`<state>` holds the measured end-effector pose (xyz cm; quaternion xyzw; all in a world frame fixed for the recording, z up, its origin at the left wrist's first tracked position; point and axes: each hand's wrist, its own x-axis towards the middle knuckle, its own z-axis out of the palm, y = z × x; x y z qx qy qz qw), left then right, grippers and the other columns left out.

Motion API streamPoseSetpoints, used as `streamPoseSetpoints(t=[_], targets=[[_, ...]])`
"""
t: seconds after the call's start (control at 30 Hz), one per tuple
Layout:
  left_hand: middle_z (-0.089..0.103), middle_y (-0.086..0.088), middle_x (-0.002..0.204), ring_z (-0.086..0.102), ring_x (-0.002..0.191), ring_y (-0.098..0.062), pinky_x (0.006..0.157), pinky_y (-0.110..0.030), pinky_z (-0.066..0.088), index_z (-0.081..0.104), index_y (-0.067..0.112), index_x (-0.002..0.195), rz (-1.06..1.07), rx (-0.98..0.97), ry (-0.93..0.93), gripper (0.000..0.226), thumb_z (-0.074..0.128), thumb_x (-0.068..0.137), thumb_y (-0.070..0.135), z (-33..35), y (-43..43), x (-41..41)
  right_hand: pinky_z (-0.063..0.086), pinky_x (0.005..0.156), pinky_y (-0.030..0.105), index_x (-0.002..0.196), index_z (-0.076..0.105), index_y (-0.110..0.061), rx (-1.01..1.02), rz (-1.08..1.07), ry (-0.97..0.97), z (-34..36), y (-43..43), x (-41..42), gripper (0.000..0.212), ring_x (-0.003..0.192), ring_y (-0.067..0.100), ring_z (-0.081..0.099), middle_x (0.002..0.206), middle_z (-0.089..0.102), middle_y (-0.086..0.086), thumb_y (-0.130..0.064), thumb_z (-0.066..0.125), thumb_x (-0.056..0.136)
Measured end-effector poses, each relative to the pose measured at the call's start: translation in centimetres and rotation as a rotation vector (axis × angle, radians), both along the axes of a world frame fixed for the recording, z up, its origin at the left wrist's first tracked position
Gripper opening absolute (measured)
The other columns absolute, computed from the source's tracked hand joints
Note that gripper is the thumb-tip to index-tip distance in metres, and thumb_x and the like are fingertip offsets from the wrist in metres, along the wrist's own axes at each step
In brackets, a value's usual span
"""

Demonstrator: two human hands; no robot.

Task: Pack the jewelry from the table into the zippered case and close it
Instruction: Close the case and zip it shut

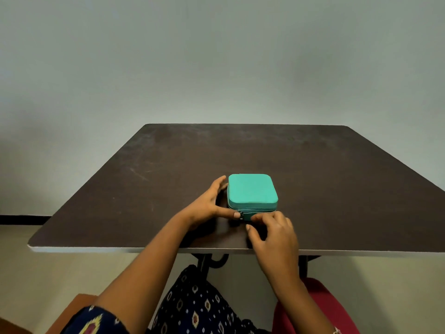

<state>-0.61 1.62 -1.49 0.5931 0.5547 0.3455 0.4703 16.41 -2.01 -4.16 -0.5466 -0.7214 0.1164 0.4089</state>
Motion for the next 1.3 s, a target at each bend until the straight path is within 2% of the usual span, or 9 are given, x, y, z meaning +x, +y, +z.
streamPoseSetpoints(t=[0.1,0.23,0.37,0.5,0.67,0.87,1.07,1.3], targets=[[0.028,0.005,0.149,0.025,0.138,-0.015,0.116,-0.041,0.021,0.011,0.029,0.145,-0.025,0.035,0.023,0.107,0.08,0.063,0.023,-0.1,0.3,-0.1,0.038,0.077,0.031,0.101,0.066,-0.016,-0.008,-0.068,-0.112,-0.2,-0.1,-1.0,0.024,0.093,0.018,0.05,0.096,0.059,0.001,-0.031,0.065,0.081],[0.039,0.009,0.142,0.035,0.132,-0.012,0.113,-0.044,0.028,0.024,0.035,0.137,-0.034,0.093,0.061,0.099,0.081,0.056,0.034,-0.3,0.7,0.1,0.033,0.065,0.03,0.081,0.068,-0.016,0.052,-0.169,-0.19,-0.6,-0.1,-2.1,0.021,0.079,0.022,0.054,0.078,0.061,0.001,-0.032,0.077,0.07],[0.039,0.013,0.141,0.035,0.132,-0.01,0.113,-0.043,0.028,0.024,0.045,0.131,-0.028,0.141,0.113,0.098,0.079,0.051,0.047,-0.8,0.9,0.1,0.031,0.06,0.029,0.068,0.065,-0.017,0.094,-0.233,-0.188,-0.7,0.3,-2.5,0.021,0.068,0.021,0.053,0.068,0.059,-0.001,-0.03,0.081,0.063],[0.039,0.014,0.138,0.034,0.132,-0.009,0.114,-0.042,0.027,0.023,0.044,0.131,-0.029,0.138,0.12,0.098,0.082,0.052,0.041,-1.1,1.2,-0.1,0.032,0.059,0.029,0.065,0.063,-0.018,0.117,-0.228,-0.133,-1.0,0.5,-2.6,0.018,0.064,0.02,0.052,0.064,0.058,-0.002,-0.023,0.08,0.065],[0.034,0.008,0.144,0.028,0.135,-0.017,0.113,-0.047,0.025,0.016,0.045,0.137,-0.038,0.115,0.214,0.111,0.078,0.045,0.056,-1.3,1.7,-0.4,0.034,0.06,0.03,0.068,0.062,-0.017,0.115,-0.165,-0.061,-1.2,0.4,-2.1,0.015,0.067,0.019,0.053,0.067,0.058,-0.002,-0.019,0.076,0.069],[0.038,0.006,0.141,0.032,0.133,-0.016,0.113,-0.045,0.027,0.02,0.036,0.137,-0.012,0.144,0.22,0.11,0.076,0.045,0.055,-1.6,1.9,-0.5,0.038,0.061,0.03,0.065,0.057,-0.015,0.077,-0.102,0.065,-0.9,0.5,-1.1,0.017,0.068,0.015,0.047,0.068,0.055,-0.003,-0.011,0.071,0.073],[0.039,0.008,0.14,0.031,0.134,-0.018,0.112,-0.047,0.027,0.022,0.042,0.134,0.005,0.148,0.201,0.106,0.078,0.046,0.055,-2.1,2.2,-0.7,0.029,0.054,0.014,0.065,0.056,-0.013,0.051,-0.112,0.085,-0.7,0.9,0.7,0.016,0.07,0.014,0.046,0.07,0.051,-0.005,-0.011,0.069,0.076],[0.038,0.007,0.14,0.032,0.133,-0.017,0.113,-0.047,0.027,0.021,0.04,0.135,-0.012,0.127,0.181,0.106,0.079,0.047,0.052,-2.1,2.3,-0.8,0.026,0.055,0.013,0.062,0.053,-0.017,0.026,-0.178,0.095,-0.3,1.5,3.2,0.021,0.07,0.015,0.047,0.069,0.053,-0.004,-0.011,0.068,0.077]])
